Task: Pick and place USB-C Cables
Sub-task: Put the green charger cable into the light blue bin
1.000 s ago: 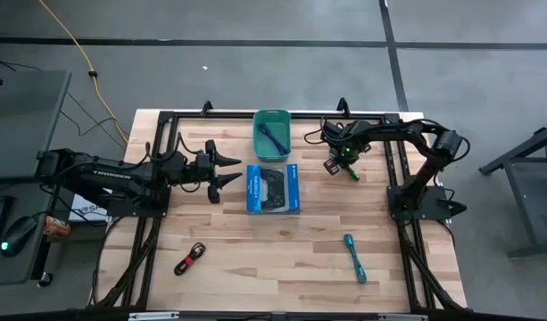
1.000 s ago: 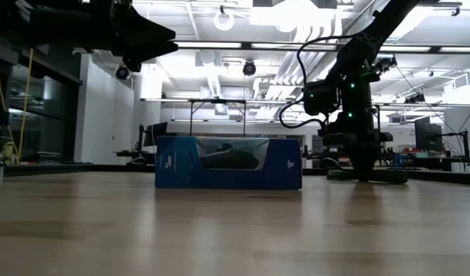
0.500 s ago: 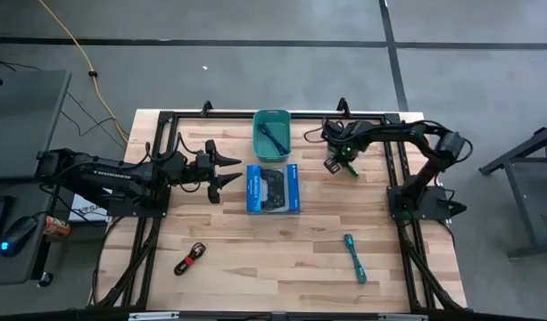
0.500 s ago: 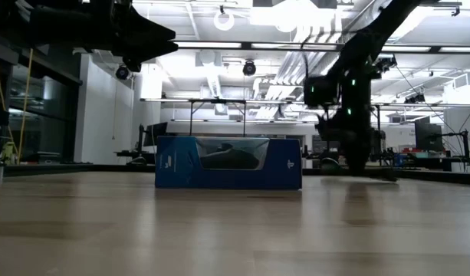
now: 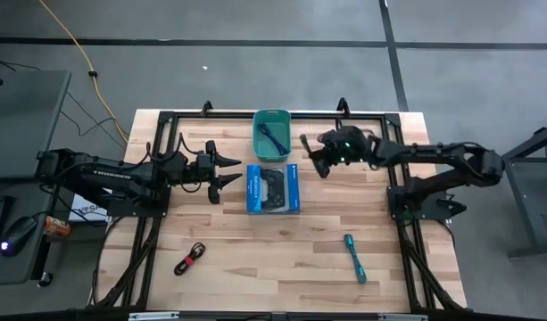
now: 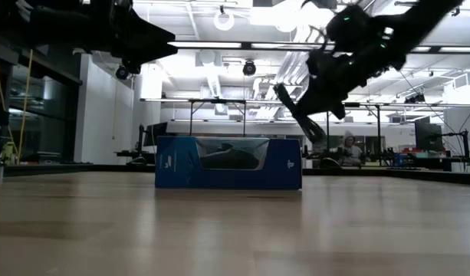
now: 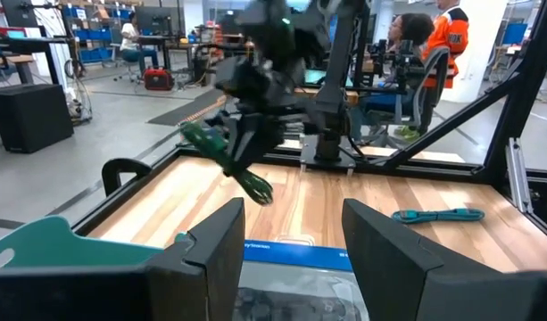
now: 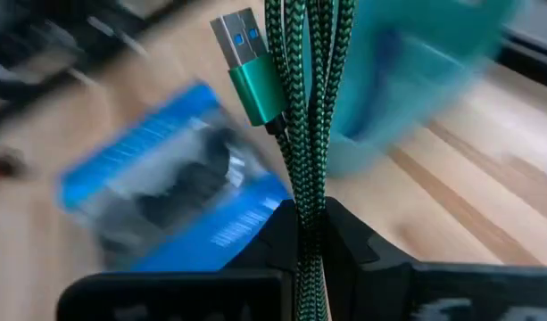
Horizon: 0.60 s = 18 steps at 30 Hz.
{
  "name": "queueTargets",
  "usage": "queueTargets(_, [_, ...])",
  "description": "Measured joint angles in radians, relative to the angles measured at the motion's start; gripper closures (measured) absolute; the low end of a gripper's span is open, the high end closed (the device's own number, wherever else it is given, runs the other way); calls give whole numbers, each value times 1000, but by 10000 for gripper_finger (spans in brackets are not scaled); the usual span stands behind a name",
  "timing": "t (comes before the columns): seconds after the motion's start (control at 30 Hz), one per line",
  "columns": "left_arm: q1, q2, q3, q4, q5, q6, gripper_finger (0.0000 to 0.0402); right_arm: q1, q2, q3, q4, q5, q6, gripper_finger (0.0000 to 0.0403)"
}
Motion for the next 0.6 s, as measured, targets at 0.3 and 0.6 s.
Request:
queueTargets(0.3, [0, 0, 0, 20, 0, 1, 232, 120, 12, -163, 619, -24, 40, 395])
queueTargets(0.6, [0, 0, 0, 21, 0, -25, 232, 162, 12, -137, 616, -27, 2, 395])
